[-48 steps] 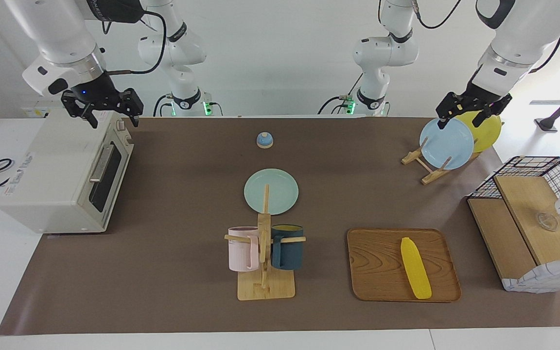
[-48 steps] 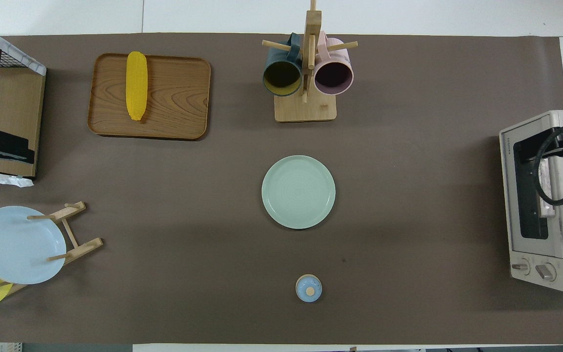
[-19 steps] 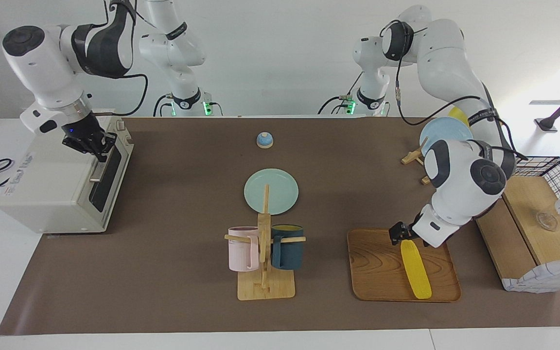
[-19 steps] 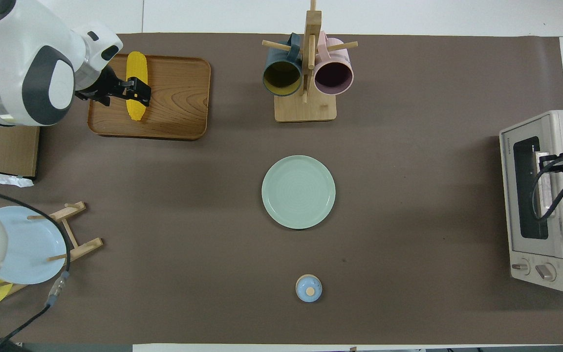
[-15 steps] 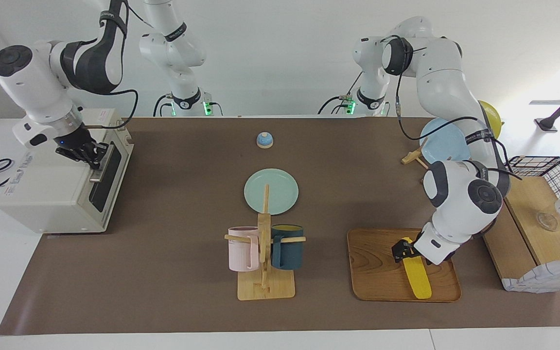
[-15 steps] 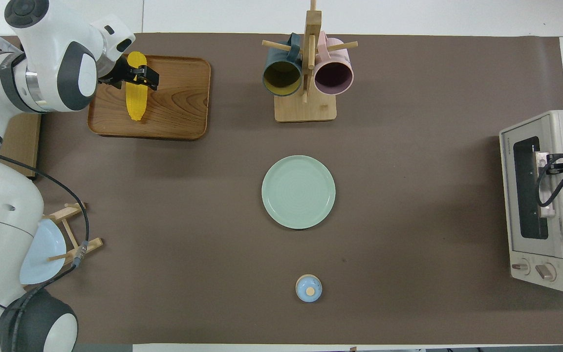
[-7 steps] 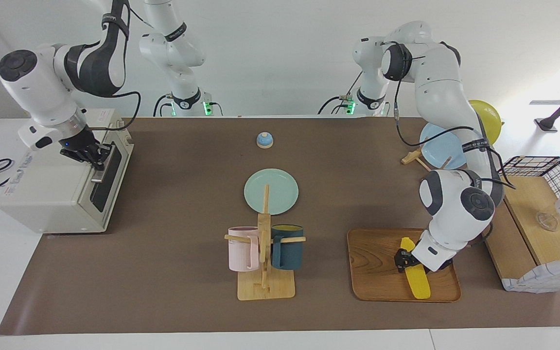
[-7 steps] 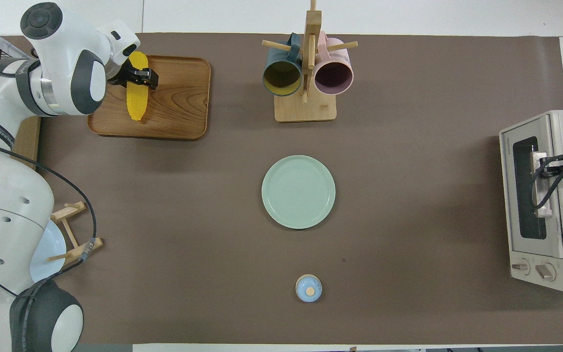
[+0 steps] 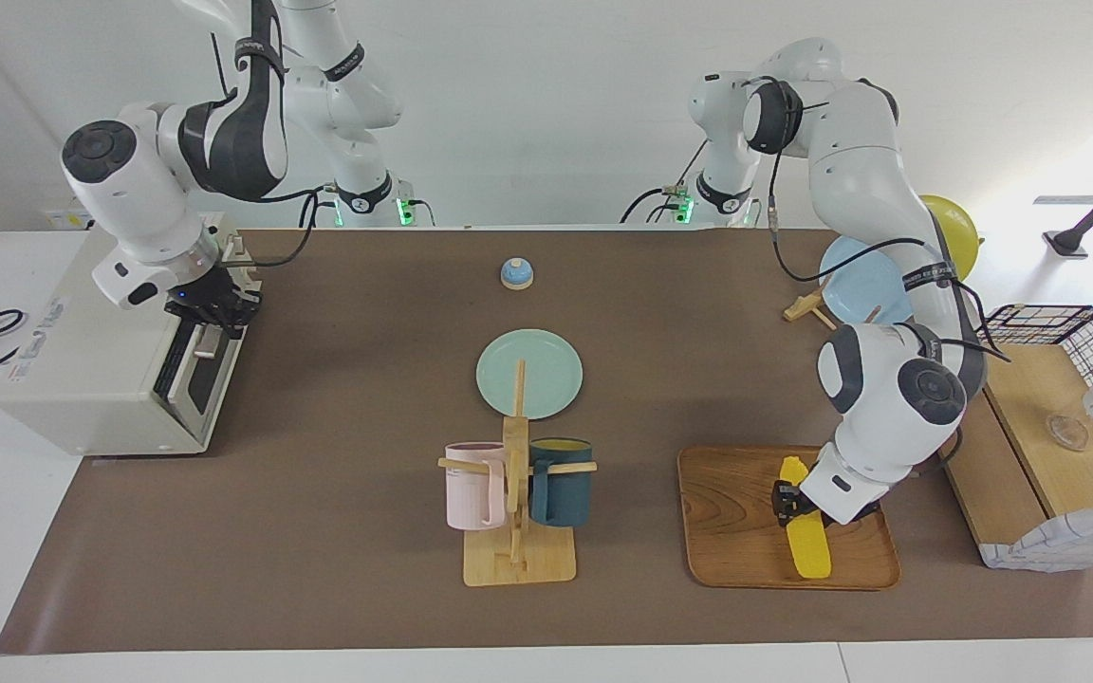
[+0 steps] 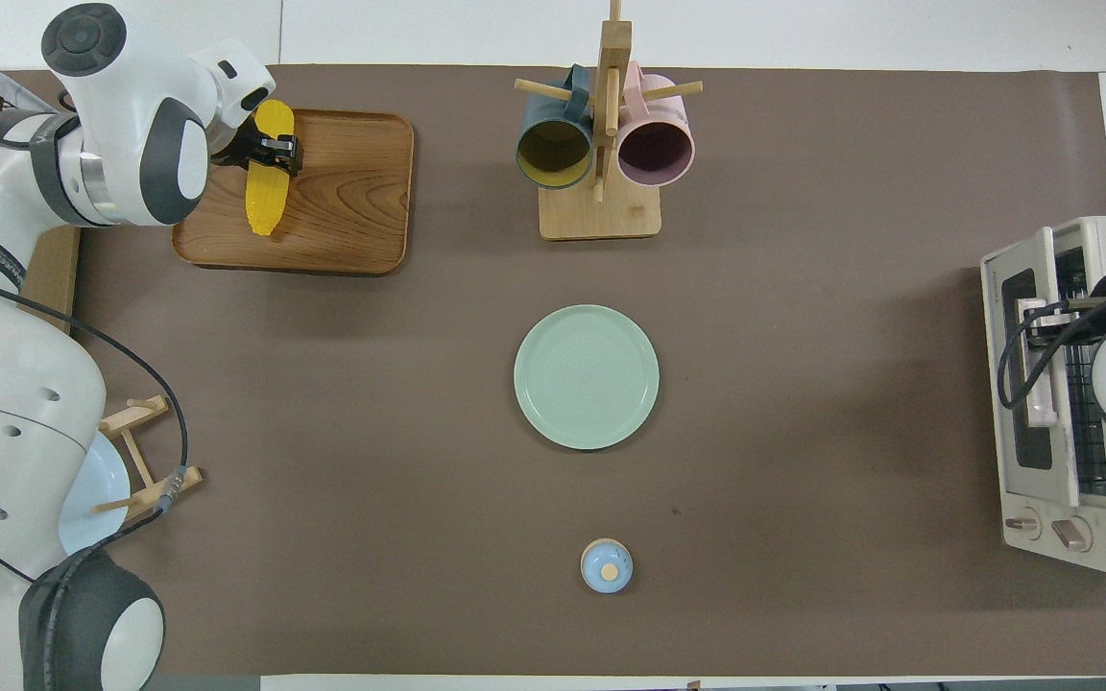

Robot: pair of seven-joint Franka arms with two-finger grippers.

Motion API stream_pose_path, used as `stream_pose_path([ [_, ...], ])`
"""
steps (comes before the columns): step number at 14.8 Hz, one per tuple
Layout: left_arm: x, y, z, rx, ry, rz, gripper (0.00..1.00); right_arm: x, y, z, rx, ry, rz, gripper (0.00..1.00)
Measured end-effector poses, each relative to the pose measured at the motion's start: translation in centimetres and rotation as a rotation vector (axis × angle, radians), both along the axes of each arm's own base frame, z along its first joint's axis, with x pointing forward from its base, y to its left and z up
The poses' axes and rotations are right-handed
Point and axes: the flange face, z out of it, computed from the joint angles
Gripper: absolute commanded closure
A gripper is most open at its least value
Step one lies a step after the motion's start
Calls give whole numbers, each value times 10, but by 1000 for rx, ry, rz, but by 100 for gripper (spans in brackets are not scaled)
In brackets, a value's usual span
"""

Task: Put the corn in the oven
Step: 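Carry the corn with the left gripper onto the green plate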

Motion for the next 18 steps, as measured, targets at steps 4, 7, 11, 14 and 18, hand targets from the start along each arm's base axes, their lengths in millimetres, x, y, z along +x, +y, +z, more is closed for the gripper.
stream_pose_path([
  [4,-65,-78,67,-1,41,83,100,-5,2,-34,13,20,-1,100],
  [7,-147,-142,89,-3,62,143,100,-6,2,-35,13,22,-1,100],
  [11,-220,-224,80,-39,22,163,100,10,2,16,13,54,-4,100],
  [14,-257,-272,57,-84,-20,143,100,20,0,54,12,61,-8,100],
  [18,-286,-319,10,-131,-49,127,100,18,-17,32,13,91,-35,100],
])
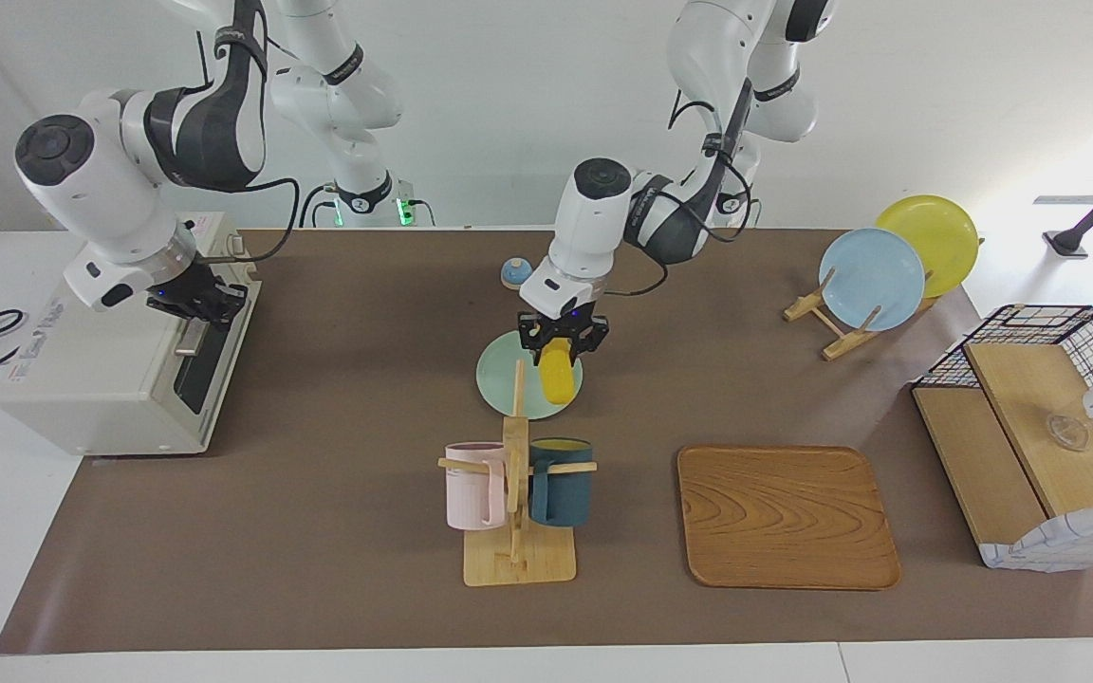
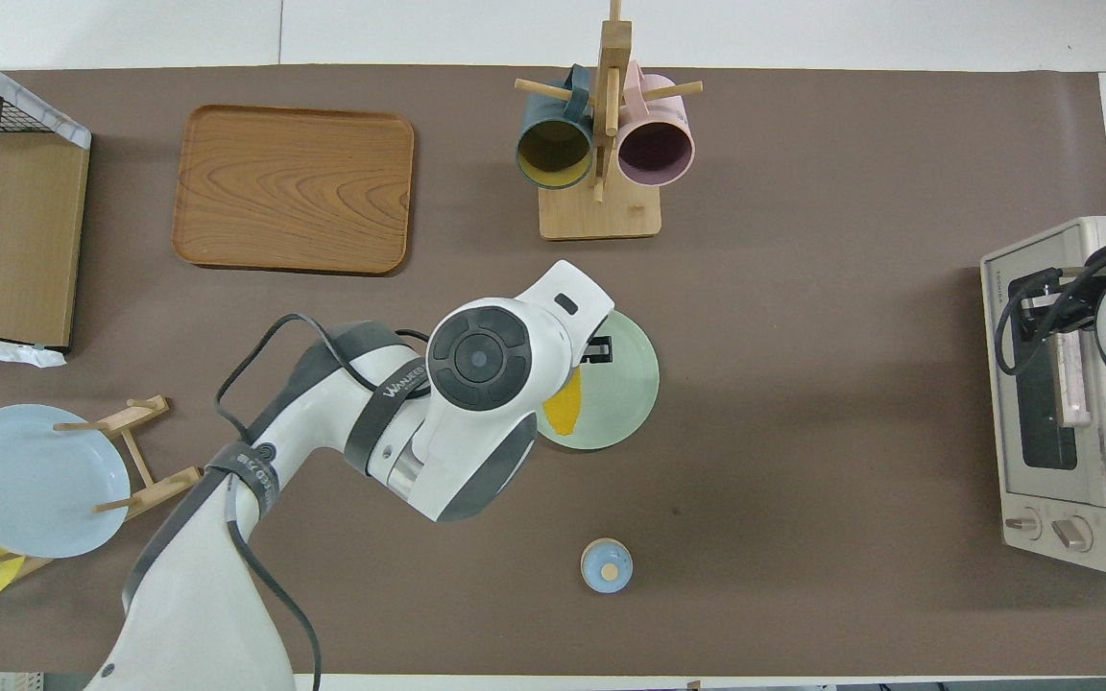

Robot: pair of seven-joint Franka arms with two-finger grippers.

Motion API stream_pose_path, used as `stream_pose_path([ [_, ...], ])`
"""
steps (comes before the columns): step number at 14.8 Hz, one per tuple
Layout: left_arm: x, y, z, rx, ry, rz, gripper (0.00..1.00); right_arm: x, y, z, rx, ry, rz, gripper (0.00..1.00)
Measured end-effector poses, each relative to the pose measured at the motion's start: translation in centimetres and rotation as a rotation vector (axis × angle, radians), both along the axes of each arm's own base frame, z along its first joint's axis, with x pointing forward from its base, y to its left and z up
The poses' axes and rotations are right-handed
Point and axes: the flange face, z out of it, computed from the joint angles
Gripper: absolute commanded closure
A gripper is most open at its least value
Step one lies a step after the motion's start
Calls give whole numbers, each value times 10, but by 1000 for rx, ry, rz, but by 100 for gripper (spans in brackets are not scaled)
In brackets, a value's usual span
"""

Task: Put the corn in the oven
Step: 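Carry the corn with the left gripper onto the green plate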

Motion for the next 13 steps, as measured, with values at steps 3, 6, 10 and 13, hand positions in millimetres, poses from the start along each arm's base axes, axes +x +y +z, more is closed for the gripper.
stream_pose_path([
  [3,-7,-16,-38,-1,3,-16,100,-2,-9,-4,-46,16,29,100],
  [6,-7,-16,-48,5,8,-16,71,-2,-10,-3,-64,16,36,100],
  [10,-1,-12,-46,10,7,-7,0,-2,-13,-1,-91,21,79,100],
  [13,11,6,-24,30,24,22,0,-2,-14,-2,-97,24,90,100],
])
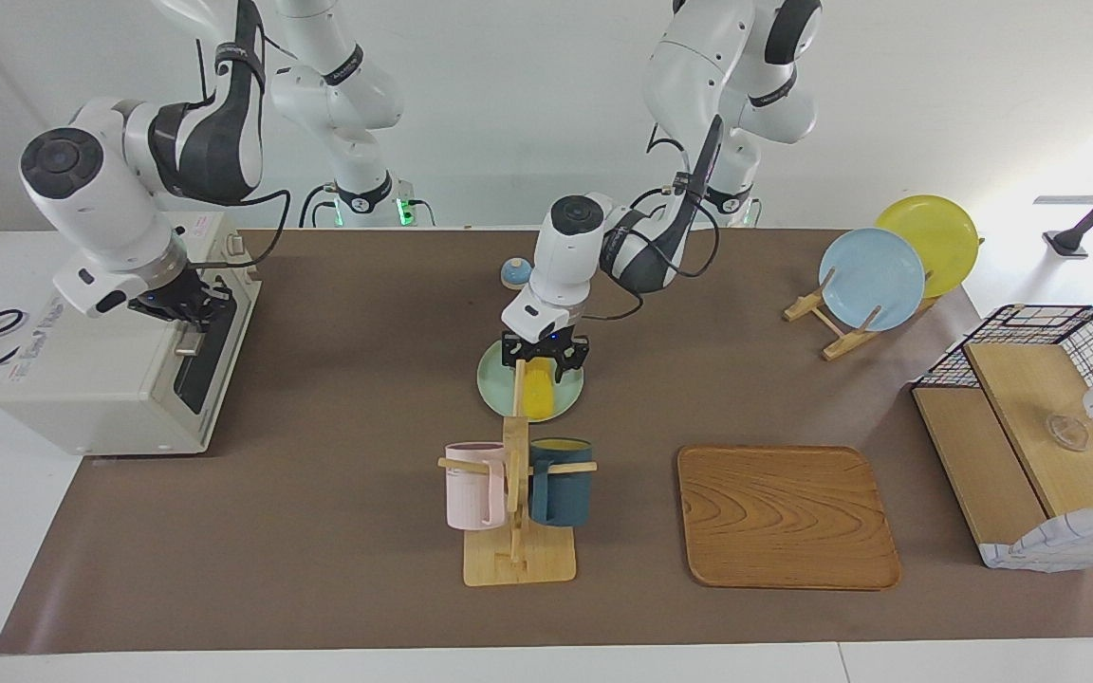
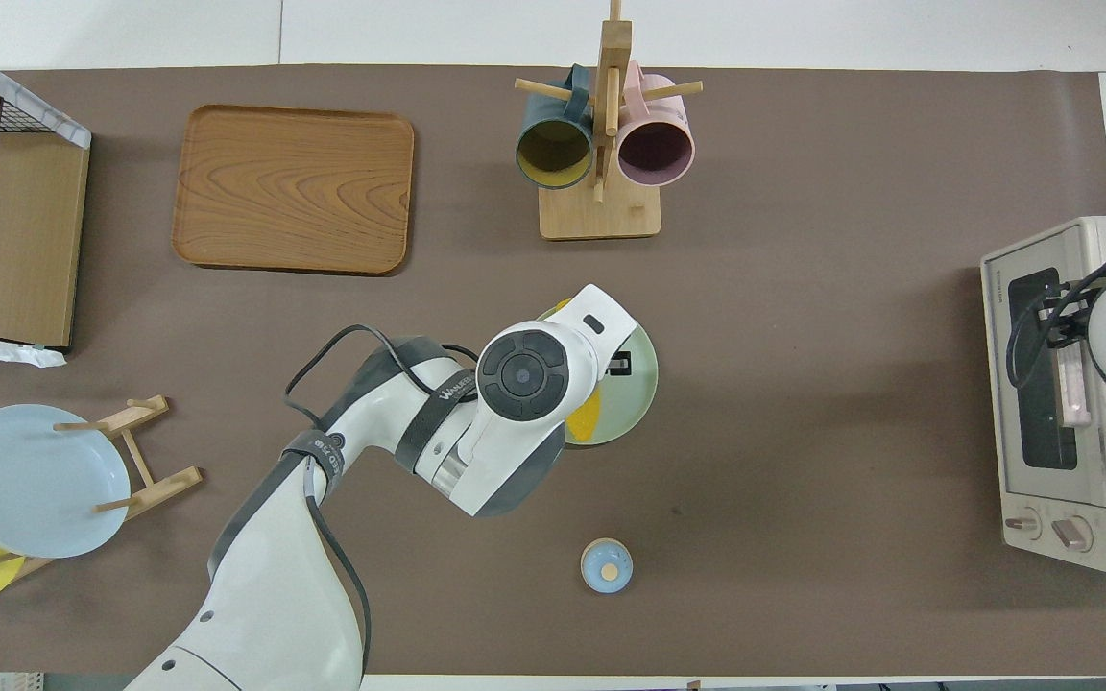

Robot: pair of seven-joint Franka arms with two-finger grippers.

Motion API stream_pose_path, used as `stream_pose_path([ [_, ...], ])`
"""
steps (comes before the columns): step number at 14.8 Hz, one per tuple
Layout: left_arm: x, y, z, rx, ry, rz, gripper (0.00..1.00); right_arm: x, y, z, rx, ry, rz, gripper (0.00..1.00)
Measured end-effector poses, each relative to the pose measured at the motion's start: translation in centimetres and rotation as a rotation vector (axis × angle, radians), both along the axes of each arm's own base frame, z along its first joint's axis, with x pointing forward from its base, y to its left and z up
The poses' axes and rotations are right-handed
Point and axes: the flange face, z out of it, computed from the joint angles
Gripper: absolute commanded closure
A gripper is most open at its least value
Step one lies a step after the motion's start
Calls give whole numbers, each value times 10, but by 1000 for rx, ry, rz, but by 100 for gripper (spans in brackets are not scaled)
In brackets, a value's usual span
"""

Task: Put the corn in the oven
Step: 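Carry the corn with the left gripper onto the green plate, then release the corn and withdraw the left gripper to rest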

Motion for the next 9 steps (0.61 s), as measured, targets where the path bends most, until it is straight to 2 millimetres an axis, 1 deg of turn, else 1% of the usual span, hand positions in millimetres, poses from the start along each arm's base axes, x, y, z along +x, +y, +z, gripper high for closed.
stream_pose_path([
  [1,10,16,19,8,8,26,0,0,0,-1,0,1,1,100],
  [3,34,62,68,16,13,89,0,-1,0,-1,-2,5,6,100],
  [5,54,112,115,17,13,159,0,-2,0,-2,-3,12,22,100],
  [7,71,160,150,22,19,230,0,-5,0,-3,-4,18,37,100],
  [9,91,215,175,40,31,250,0,-8,-2,-3,-3,21,42,100],
])
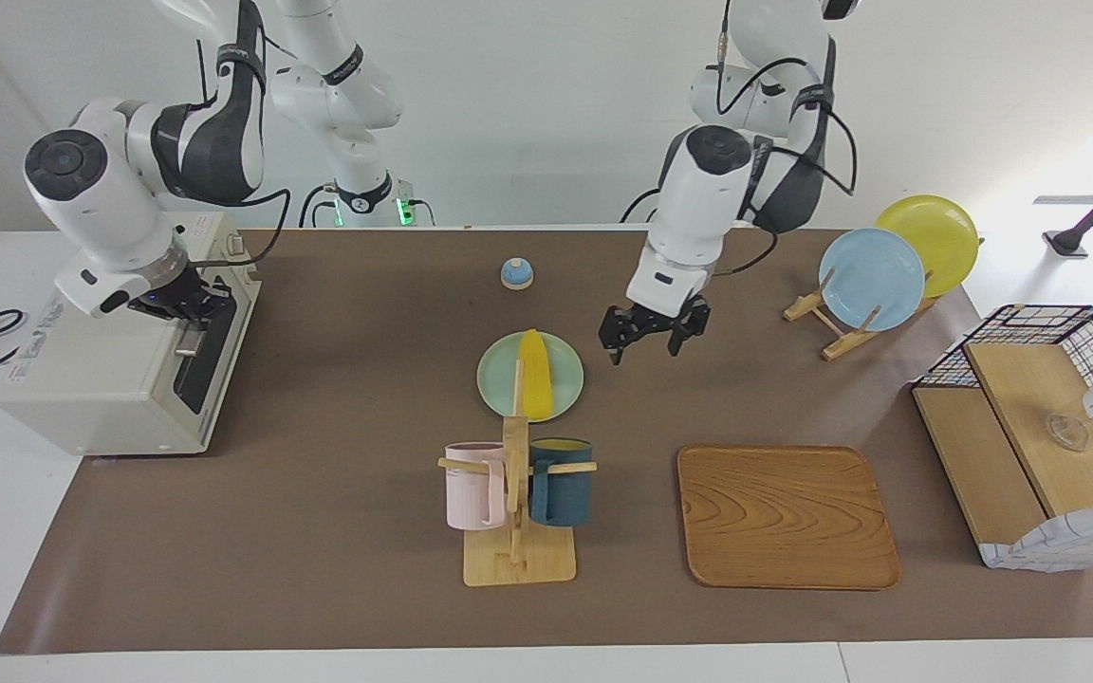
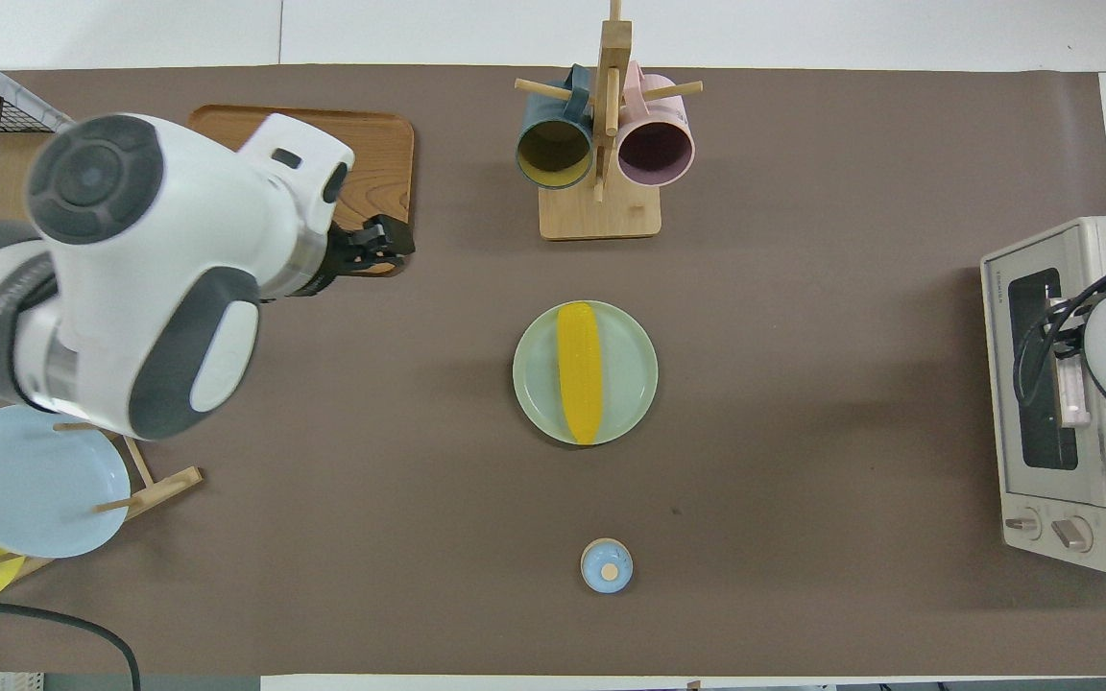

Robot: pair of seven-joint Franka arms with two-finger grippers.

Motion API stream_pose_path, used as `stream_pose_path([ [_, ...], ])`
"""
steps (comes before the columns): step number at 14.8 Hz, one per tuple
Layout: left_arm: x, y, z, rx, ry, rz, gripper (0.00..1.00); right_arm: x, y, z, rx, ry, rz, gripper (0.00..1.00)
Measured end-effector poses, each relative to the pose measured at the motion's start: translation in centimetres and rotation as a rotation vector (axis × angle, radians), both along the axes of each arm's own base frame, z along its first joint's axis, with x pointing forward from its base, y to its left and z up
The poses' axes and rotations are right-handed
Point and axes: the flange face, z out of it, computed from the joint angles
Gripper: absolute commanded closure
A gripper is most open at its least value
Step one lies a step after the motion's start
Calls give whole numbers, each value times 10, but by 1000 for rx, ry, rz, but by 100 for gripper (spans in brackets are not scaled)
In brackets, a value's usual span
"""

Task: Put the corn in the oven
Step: 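Release the corn and withdraw the left gripper to rest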

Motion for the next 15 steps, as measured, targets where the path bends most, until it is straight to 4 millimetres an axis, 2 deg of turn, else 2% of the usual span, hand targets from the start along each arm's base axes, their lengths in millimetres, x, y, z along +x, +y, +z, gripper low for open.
stream_pose_path([
  [2,18,61,21,21,17,-42,0,-2,-1,0,0,2,5,100],
  [4,25,115,39,37,40,-105,0,-4,-2,0,-4,6,13,100],
  [6,20,147,56,45,77,-147,0,-5,-3,0,-4,7,12,100],
  [8,9,160,77,47,115,-170,0,-6,-3,-1,-4,7,12,100],
  [11,-9,166,104,62,163,-181,0,-11,-2,-2,-5,-18,18,100],
  [15,-24,168,118,69,187,-187,0,-15,3,-3,21,-37,14,100],
])
